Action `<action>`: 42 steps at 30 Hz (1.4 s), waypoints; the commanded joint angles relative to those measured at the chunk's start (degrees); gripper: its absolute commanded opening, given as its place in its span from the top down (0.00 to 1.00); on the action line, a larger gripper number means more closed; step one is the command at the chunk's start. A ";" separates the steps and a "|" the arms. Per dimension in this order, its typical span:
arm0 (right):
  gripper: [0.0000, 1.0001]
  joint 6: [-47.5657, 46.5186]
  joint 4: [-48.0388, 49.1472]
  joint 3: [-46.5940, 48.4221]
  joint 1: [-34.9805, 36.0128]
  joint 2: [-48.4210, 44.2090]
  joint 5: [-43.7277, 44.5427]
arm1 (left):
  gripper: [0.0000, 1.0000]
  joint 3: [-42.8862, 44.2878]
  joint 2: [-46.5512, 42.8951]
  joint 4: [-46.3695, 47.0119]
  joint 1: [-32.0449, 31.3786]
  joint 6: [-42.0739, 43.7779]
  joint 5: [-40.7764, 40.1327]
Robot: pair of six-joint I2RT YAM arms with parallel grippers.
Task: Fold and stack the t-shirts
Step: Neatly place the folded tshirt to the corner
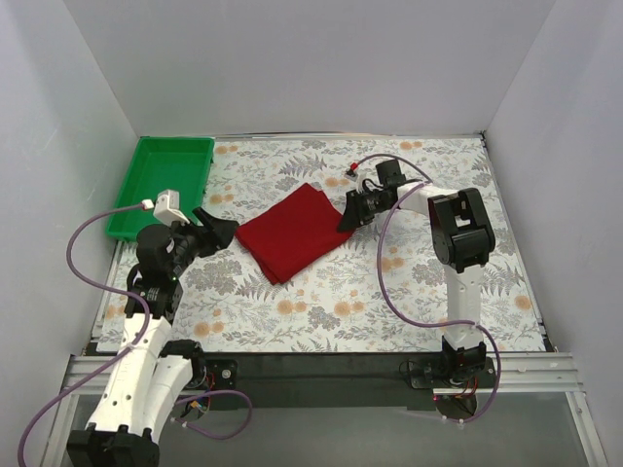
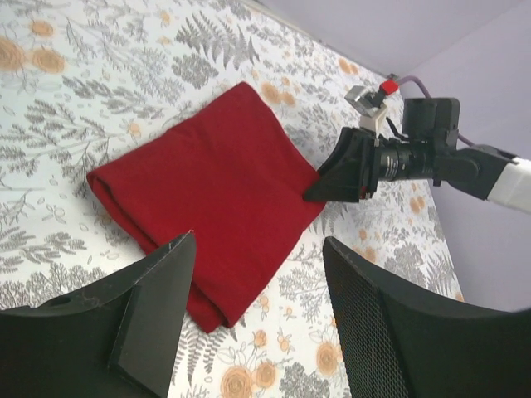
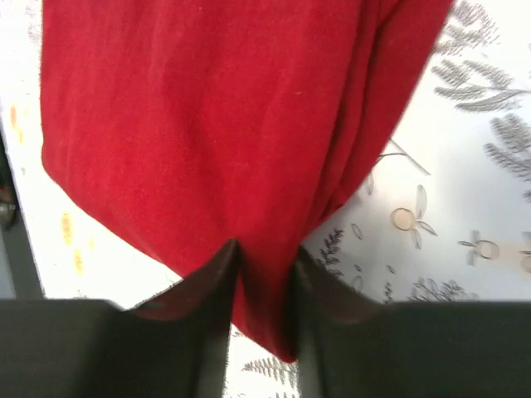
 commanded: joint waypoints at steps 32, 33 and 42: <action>0.99 -17.51 -9.73 -10.31 -44.48 -17.00 19.57 | 0.41 -5.89 -3.65 -0.73 0.43 -0.14 11.75; 0.99 -17.42 -9.73 -9.78 -45.20 -16.82 19.57 | 0.41 -5.98 -3.47 -0.55 0.43 -0.14 11.92; 0.98 -19.09 -9.82 -7.23 -47.40 -17.43 23.61 | 0.41 -6.33 -2.77 0.77 0.43 0.03 13.16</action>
